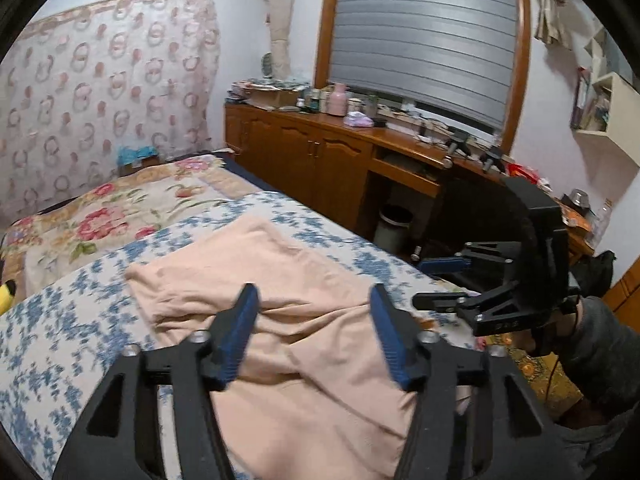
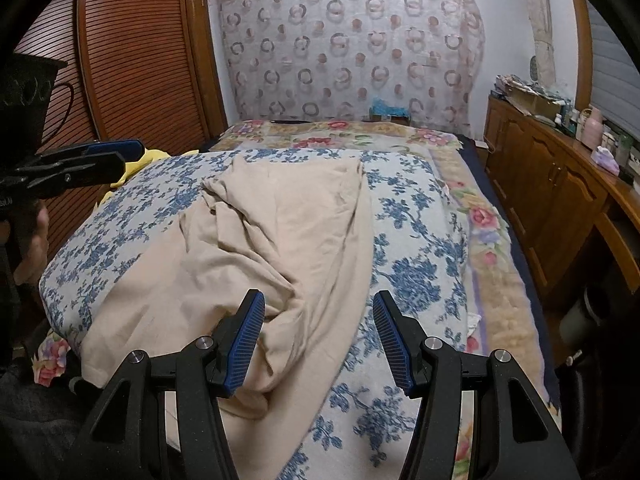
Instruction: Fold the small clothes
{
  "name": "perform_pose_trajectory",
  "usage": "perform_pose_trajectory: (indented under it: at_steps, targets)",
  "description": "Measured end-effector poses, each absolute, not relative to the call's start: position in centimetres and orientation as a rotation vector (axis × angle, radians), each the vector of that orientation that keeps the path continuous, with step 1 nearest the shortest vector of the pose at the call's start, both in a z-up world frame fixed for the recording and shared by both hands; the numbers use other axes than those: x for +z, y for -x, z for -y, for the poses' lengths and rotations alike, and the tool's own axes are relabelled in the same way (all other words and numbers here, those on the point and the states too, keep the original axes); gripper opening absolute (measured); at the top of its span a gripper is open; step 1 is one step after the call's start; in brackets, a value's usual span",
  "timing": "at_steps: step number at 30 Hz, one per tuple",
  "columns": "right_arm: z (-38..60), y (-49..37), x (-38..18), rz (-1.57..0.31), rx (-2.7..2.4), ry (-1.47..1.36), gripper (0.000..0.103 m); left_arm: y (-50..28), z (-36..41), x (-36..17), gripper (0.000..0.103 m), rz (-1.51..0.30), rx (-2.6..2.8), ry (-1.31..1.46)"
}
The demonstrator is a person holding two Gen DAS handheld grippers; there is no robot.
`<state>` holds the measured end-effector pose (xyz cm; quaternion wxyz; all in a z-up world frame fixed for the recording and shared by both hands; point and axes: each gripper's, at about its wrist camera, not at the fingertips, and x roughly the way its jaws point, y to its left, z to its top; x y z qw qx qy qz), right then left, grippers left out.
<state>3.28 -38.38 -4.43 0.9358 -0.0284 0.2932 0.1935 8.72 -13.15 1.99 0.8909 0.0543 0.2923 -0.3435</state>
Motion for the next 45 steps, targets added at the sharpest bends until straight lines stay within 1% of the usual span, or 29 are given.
perform_pose_trajectory:
  at_steps: [2, 3, 11, 21, 32, 45]
  targets:
    - [37.8, -3.6, -4.3, -0.598, 0.406, 0.066, 0.059, -8.9, 11.8, 1.7, 0.072, -0.601, -0.671, -0.103]
    - [37.6, -3.8, -4.3, -0.597, 0.410, 0.072, 0.059, -8.9, 11.1, 1.5, 0.072, -0.598, -0.650, -0.101]
    - [34.4, -6.0, -4.2, -0.591, 0.453, 0.119, 0.059, -9.6, 6.1, -0.3, 0.072, -0.597, -0.479, -0.061]
    - [30.4, -9.1, -3.6, -0.586, 0.509, 0.188, 0.059, -10.2, 1.8, -1.9, 0.072, -0.610, -0.364, -0.019]
    - [26.4, -12.5, -3.4, -0.608, 0.533, 0.260, 0.059, -10.4, -0.4, -2.8, 0.072, -0.611, -0.317, 0.006]
    - [20.2, -18.0, -4.7, -0.710, 0.572, 0.368, 0.059, -10.2, -1.5, -4.0, 0.072, -0.625, -0.302, 0.032]
